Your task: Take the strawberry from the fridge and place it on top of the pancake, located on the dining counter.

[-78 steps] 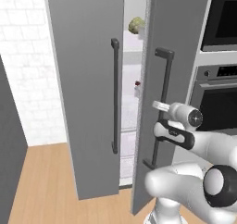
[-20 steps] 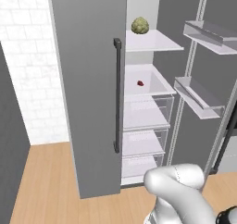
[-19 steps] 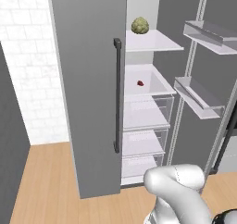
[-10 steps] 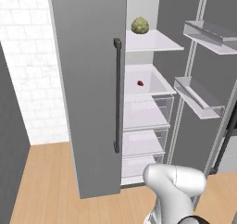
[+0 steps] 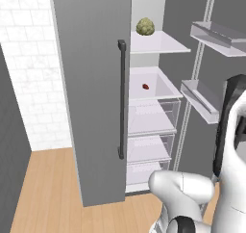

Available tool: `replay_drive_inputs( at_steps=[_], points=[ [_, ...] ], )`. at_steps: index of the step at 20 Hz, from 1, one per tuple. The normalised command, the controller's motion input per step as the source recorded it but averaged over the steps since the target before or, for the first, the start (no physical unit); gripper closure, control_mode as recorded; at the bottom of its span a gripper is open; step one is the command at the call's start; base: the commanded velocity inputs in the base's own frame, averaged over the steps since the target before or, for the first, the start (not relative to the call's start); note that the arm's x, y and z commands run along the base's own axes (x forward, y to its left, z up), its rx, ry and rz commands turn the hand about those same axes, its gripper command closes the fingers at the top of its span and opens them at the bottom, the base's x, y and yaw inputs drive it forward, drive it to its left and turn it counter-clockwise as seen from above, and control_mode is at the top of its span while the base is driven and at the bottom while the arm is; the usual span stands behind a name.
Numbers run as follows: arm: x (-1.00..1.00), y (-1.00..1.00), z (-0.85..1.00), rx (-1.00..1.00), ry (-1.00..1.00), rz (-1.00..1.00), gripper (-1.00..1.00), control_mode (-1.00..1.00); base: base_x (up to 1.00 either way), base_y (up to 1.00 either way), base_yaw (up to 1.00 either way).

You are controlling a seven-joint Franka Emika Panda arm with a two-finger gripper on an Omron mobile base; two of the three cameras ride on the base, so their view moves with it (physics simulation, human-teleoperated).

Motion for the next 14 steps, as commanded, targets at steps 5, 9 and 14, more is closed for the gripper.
replay_drive_inputs(
  at_steps=[5, 9, 14],
  points=[
    [0.07, 0.88, -0.23, 0.13, 0.17, 0.00, 1.00, -1.00, 0.00, 0.00, 0.00],
    [0.00, 0.94, -0.45, 0.16, -0.10, 0.00, 1.00, -1.00, 0.00, 0.00, 0.00],
    [0.29, 0.83, -0.22, 0.02, -0.09, 0.00, -1.00, -1.00, 0.00, 0.00, 0.00]
  ],
)
